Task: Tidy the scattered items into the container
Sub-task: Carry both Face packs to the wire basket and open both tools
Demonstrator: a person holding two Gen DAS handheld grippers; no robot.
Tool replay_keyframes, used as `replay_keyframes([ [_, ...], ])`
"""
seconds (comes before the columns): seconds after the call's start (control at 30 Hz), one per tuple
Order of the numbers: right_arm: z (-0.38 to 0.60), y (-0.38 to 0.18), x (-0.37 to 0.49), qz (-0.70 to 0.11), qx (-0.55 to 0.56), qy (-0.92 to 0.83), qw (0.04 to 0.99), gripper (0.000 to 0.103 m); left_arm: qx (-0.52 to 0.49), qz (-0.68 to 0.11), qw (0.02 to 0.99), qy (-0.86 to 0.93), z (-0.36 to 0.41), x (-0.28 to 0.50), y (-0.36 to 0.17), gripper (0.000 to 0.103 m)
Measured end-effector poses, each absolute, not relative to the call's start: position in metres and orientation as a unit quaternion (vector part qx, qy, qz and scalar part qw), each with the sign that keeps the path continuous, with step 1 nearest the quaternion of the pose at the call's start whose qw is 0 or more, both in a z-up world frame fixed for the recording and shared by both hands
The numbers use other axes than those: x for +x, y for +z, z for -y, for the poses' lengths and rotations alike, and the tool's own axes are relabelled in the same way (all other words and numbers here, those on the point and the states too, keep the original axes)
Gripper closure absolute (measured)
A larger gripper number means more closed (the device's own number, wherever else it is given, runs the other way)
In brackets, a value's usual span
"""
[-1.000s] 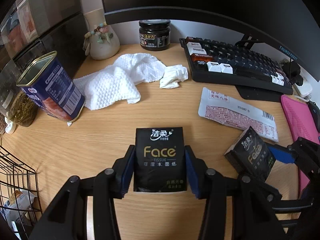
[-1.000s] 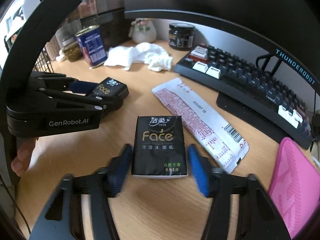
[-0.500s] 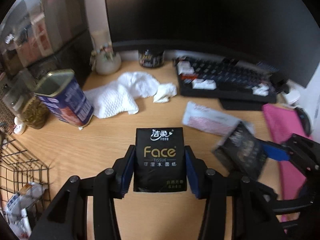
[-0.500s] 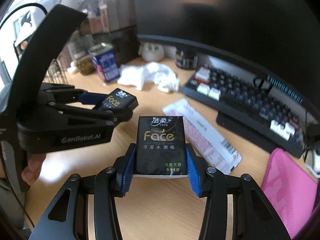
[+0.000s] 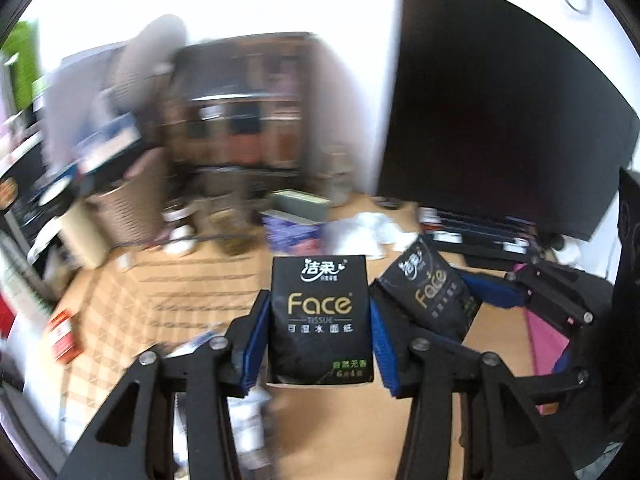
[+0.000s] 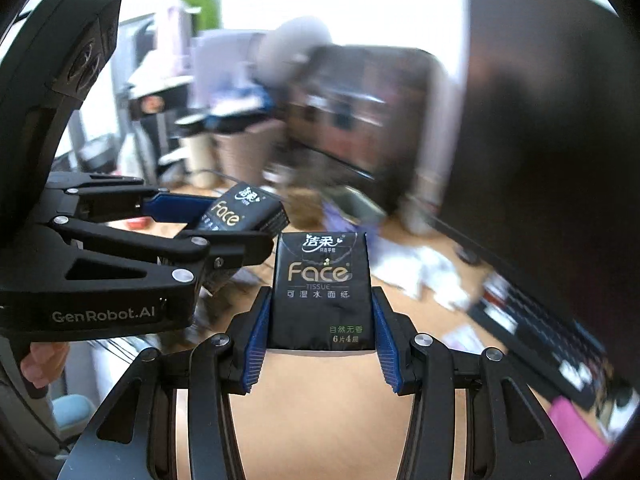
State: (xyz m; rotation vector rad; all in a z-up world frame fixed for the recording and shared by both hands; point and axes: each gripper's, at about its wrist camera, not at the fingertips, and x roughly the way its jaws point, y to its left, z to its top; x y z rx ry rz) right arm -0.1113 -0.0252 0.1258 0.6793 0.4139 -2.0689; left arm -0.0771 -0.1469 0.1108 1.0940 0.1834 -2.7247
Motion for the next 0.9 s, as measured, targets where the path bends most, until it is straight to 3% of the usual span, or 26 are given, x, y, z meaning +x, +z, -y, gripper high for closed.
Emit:
replay_keyframes([
  [0.37, 0.149, 0.097, -0.05, -0.215, 0.283, -0.765, 0.537, 0.056, 0.399, -0.149, 0.18, -0.887, 0.254, -0.016, 0.059, 0.051],
  [0.9, 0.157, 0.078, -0.057, -0.225, 0.289, -0.765, 0.53, 0.056, 0.406, -0.114, 0.203, -0.884, 0.248, -0.017, 0.047, 0.05],
])
